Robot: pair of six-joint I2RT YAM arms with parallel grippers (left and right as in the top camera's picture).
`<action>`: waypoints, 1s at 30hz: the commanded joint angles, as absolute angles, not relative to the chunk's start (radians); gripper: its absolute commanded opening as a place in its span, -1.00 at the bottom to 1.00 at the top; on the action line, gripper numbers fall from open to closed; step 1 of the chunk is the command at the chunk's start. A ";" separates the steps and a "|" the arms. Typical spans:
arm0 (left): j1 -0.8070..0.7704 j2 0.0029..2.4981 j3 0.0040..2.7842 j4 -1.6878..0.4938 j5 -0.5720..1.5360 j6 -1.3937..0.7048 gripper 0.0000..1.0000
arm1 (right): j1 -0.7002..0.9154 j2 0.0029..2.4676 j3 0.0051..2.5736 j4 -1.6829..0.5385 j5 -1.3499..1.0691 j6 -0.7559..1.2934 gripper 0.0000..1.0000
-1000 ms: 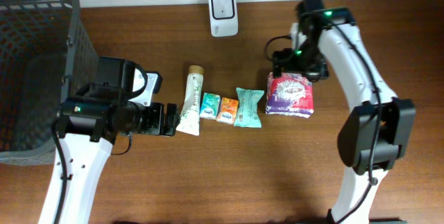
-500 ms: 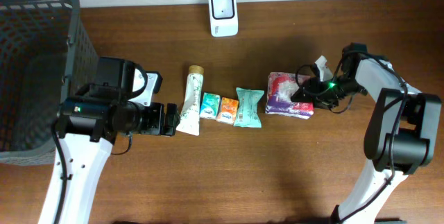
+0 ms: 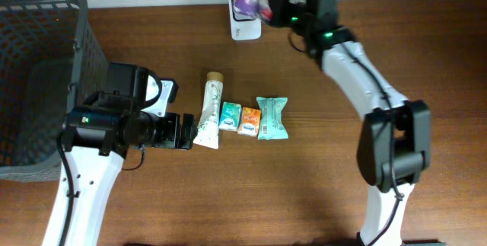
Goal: Scan the item barcode
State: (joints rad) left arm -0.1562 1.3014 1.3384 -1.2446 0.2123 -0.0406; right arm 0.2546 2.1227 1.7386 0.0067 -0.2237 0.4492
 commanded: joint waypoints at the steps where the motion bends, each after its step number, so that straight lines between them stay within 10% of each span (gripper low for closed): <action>1: -0.159 1.296 1.338 -1.242 0.213 -0.017 0.98 | 0.289 2.229 1.753 0.200 -0.059 0.462 -0.92; 13: -0.159 1.296 1.338 -1.242 0.213 -0.017 0.98 | 0.228 2.234 1.753 0.343 -0.179 0.506 -0.92; 26: -0.159 1.296 1.338 -1.242 0.213 -0.017 0.98 | -0.597 2.008 1.743 -0.652 -0.121 0.645 -0.92; 30: -0.159 1.296 1.338 -1.242 0.213 -0.017 0.98 | -0.701 2.035 1.693 -0.640 -0.120 0.643 -0.07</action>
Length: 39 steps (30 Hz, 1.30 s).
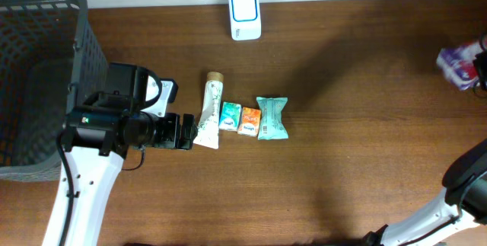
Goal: Scan the item barcode
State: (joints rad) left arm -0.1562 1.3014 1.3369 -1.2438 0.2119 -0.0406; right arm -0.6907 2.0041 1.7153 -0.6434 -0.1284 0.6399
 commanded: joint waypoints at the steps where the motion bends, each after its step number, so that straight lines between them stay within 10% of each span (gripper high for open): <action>1: -0.159 1.296 1.338 -1.242 0.213 -0.017 0.98 | -0.701 2.052 1.693 -0.642 -0.120 0.624 0.27; 3: -0.159 1.296 1.338 -1.242 0.213 -0.017 0.98 | -0.701 2.064 1.694 -0.648 -0.121 0.531 0.83; 6: -0.159 1.296 1.338 -1.242 0.213 -0.017 0.98 | -0.701 1.966 1.694 -0.701 -0.159 0.440 0.96; 11: -0.159 1.296 1.338 -1.242 0.213 -0.017 0.98 | -0.645 1.780 1.694 -0.863 -0.873 0.208 0.97; 15: -0.158 1.296 1.338 -1.242 0.213 -0.017 0.98 | -0.363 1.815 1.647 -1.199 -0.582 -0.027 0.95; 25: -0.159 1.296 1.338 -1.242 0.213 -0.017 0.98 | 0.152 1.955 1.314 -0.754 -0.601 0.156 0.89; 33: -0.159 1.296 1.338 -1.242 0.213 -0.017 0.98 | 0.227 2.087 1.312 -0.735 -0.624 0.167 0.51; 39: -0.159 1.296 1.338 -1.242 0.213 -0.017 0.98 | 0.242 2.100 1.314 -0.686 -0.642 0.167 -0.50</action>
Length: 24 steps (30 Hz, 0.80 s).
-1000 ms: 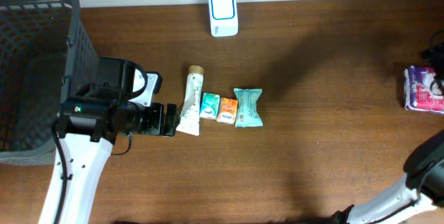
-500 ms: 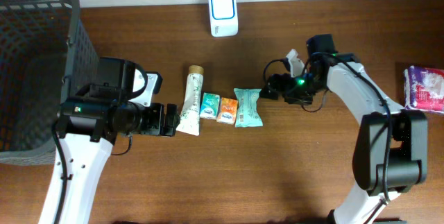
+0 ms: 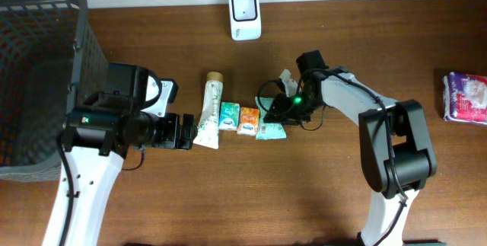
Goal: Scan the item barcode
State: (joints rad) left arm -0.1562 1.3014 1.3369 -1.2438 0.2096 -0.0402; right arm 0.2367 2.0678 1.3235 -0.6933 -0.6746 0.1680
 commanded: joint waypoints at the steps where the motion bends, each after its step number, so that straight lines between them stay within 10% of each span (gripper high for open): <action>1: -0.159 1.296 1.338 -1.242 0.213 -0.017 0.98 | 0.234 2.097 1.315 -0.672 -0.685 0.167 -0.50; 4: -0.159 1.296 1.338 -1.242 0.213 -0.017 0.98 | 0.195 2.074 1.350 -0.665 -0.818 0.166 -0.77; 15: -0.159 1.296 1.338 -1.243 0.213 -0.017 0.98 | 0.184 1.838 1.631 -0.665 -1.038 0.173 -0.81; 24: -0.159 1.296 1.338 -1.242 0.213 -0.017 0.99 | 0.249 1.826 1.631 -0.351 -0.763 0.101 -0.84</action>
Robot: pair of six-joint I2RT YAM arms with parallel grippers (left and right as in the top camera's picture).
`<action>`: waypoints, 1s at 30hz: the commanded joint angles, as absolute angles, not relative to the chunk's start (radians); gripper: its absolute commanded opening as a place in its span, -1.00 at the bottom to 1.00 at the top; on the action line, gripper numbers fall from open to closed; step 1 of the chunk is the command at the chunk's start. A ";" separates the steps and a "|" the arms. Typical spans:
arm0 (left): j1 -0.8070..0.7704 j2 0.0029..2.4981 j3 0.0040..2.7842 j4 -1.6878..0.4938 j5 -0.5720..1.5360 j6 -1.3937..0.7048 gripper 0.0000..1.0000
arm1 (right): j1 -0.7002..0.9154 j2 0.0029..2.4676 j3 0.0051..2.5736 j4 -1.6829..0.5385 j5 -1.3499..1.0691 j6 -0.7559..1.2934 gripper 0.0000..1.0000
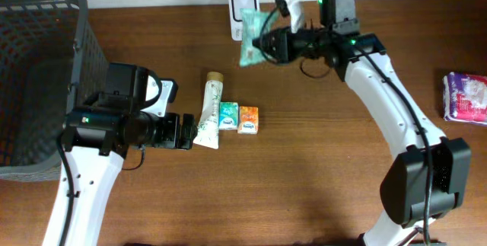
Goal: Scan the item barcode
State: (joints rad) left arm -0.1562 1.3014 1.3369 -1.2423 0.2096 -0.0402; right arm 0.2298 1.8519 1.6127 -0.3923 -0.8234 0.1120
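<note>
My right gripper point(262, 44) is shut on a teal snack packet point(252, 34) and holds it up in front of the white barcode scanner point(243, 4) at the back edge of the table. The packet covers the scanner's right part. On the table lie a white-green tube point(209, 110), a small teal box point(229, 116) and a small orange box point(248, 119) in a row. My left gripper point(185, 132) hovers open just left of the tube's lower end, holding nothing.
A dark mesh basket point(42, 63) fills the far left. A purple-white packet point(466, 97) lies at the right edge. The white wall runs along the table's back edge.
The right gripper was down at the teal packet beside the orange box; now it holds that packet raised at the scanner. The left arm has not moved.
The right gripper first held the purple-white packet at the scanner, then had it at the far right edge. Later that packet lay on the table there and the gripper was at the teal packet in the row. Now the teal packet is at the scanner.
</note>
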 commanded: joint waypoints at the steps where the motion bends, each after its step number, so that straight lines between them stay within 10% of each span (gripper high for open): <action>1: -0.159 1.296 1.338 -1.242 0.213 -0.017 0.98 | 0.261 1.826 1.631 -0.286 -0.763 0.101 -0.86; 11: -0.159 1.296 1.338 -1.242 0.213 -0.017 0.98 | 0.262 1.826 1.631 -0.490 -0.758 0.113 -0.92; 18: -0.159 1.296 1.338 -1.242 0.213 -0.017 0.98 | 0.263 1.837 1.626 -0.938 0.115 0.178 -0.92; 30: -0.159 1.296 1.338 -1.242 0.213 -0.017 0.98 | 0.262 1.975 1.403 -1.024 0.407 0.226 -0.77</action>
